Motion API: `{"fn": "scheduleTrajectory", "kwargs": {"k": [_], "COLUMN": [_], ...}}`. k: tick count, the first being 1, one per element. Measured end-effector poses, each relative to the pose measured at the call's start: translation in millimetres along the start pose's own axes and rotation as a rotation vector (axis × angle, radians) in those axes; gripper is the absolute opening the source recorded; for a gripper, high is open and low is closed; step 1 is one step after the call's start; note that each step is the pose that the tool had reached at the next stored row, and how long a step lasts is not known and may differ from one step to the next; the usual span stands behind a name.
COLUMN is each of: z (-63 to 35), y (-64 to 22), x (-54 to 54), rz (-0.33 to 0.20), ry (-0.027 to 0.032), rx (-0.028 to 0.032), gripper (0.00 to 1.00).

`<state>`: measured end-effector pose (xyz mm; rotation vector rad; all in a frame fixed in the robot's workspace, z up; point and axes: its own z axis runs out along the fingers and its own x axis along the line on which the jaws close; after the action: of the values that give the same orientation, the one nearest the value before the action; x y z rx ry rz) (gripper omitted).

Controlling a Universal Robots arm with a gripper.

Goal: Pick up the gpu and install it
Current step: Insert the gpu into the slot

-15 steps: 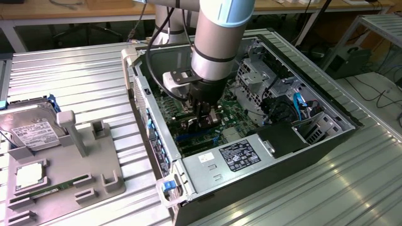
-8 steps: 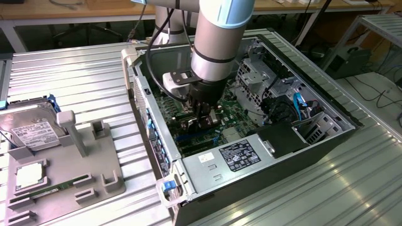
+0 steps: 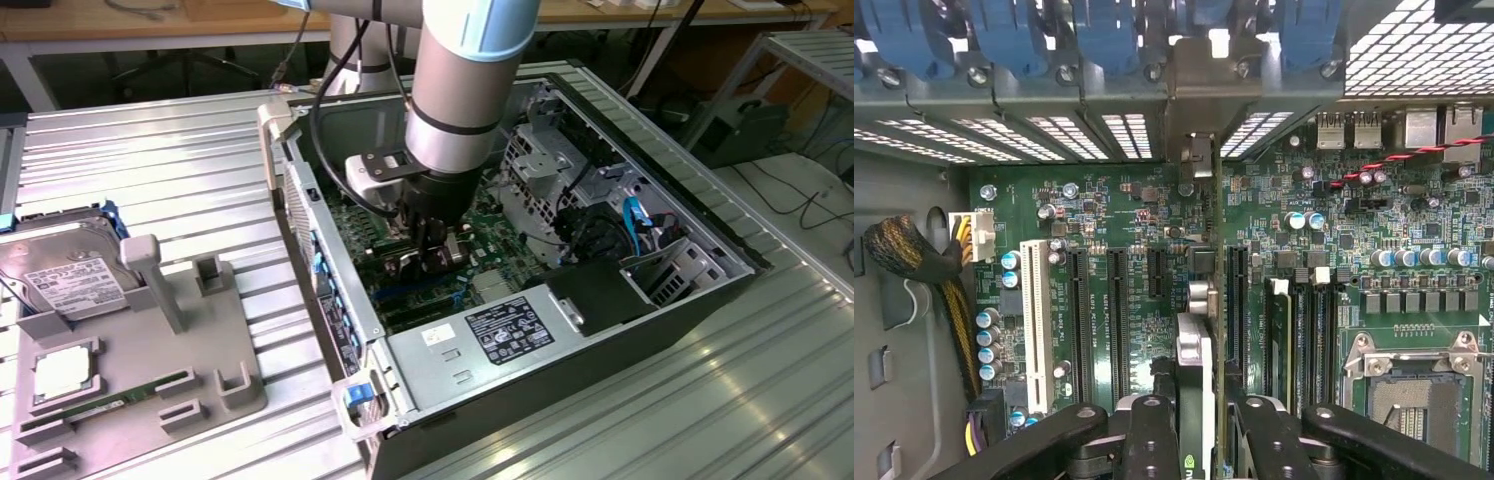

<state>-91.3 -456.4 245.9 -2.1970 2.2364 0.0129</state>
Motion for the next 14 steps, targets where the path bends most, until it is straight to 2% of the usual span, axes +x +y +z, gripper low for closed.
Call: {"fn": "scheduleTrajectory", "kwargs": {"k": [5, 7, 14], "z": [-3.3, -4.7, -4.8], "y": [0.5, 0.7, 0.9], "x": [-0.2, -0.1, -0.3], "rz": [0.000, 0.000, 0.000], "ry": [-0.0019, -0.0002, -0.0001], "rx": [0.0018, 0.0014, 0.0015], "gripper": [0.27, 0.27, 0.27]}}
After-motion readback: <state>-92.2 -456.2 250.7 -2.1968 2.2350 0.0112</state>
